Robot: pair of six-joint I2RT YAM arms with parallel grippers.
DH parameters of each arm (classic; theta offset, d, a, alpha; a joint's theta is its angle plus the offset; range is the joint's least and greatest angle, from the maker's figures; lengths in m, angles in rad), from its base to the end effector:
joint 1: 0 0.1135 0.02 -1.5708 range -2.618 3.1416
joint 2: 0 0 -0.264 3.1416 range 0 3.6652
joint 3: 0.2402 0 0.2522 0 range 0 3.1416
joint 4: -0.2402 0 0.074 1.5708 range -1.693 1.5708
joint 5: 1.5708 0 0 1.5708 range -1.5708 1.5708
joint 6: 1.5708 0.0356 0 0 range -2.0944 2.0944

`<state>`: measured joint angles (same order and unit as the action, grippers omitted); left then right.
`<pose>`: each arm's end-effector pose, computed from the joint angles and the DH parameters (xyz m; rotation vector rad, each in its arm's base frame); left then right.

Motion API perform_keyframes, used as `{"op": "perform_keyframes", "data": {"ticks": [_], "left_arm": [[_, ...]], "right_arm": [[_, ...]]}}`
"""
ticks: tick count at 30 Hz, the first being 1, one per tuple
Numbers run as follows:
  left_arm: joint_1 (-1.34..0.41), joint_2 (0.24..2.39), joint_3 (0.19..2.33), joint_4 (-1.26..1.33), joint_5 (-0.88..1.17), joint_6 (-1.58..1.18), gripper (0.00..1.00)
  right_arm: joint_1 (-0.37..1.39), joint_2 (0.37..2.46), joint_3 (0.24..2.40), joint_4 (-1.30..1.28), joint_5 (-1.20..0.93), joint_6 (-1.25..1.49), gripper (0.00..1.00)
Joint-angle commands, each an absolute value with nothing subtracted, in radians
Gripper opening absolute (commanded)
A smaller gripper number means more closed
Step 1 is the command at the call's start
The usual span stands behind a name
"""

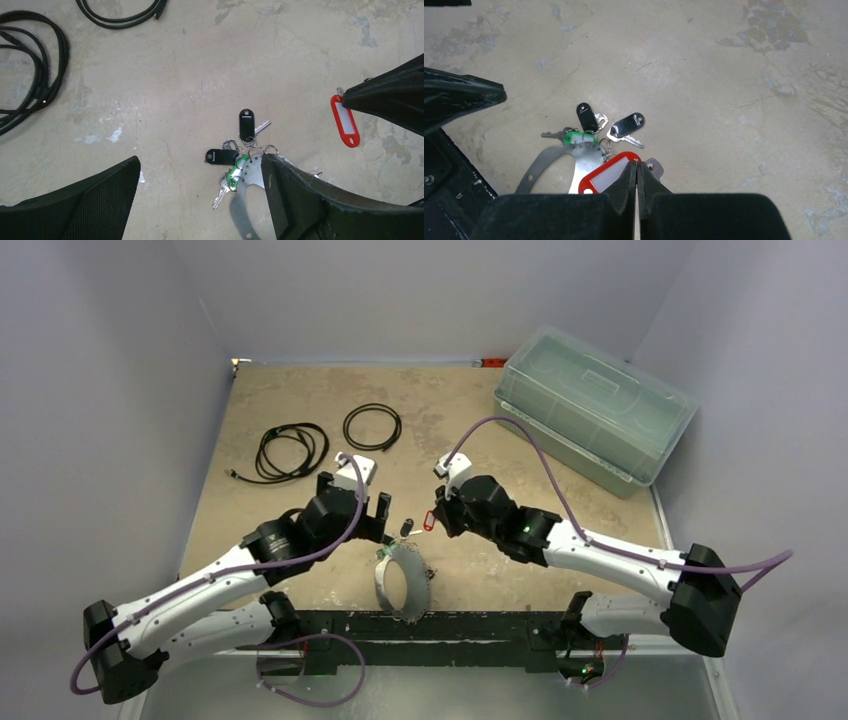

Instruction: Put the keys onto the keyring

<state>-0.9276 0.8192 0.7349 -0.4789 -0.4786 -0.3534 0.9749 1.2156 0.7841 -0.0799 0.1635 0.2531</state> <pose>0.1200 -0.1327 0.2892 0.3173 2.0516 -0.2753 0.1569 0.2210 0.2597 -0.6548 2.0236 0.5744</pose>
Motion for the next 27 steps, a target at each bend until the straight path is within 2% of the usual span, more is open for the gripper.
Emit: {"op": "perform_keyframes", "data": {"ticks": [1,5,12,19,21,26,27], "left_arm": [[-0.923,0.904,0.736,-0.466,-0.439,-0.490,0.89],[-0.923,0.984,0.694,-0.408,-0.382,-0.565,0.88],[-0.938,1.050,0.615,-0.268,-0.258,-0.549,0.78],[-1.104,1.063,0.529,-0.125,-0.417,-0.460,0.79],[-1.113,1.050,0.499,-0.065,-0.425,-0.434,0.79],[-1.115,0.994,0.423,0.076,-0.406,-0.339,0.78],[-1.115,0.979,0.419,0.080,-0.420,-0.326,0.78]], "right_arm": [[0.973,1.197,0.737,-0.065,0.244,0.314,0.00],[0.973,1.271,0.731,-0.101,0.263,0.403,0.00],[0.973,1.429,0.713,-0.082,0.319,0.468,0.00],[0.973,1.486,0.729,-0.091,0.312,0.477,0.00],[0.973,1.491,0.730,-0.098,0.299,0.480,0.06],[0.973,1.454,0.724,-0.120,0.281,0.481,0.52],[0.973,1.431,0.716,-0.119,0.279,0.471,0.58]]}}
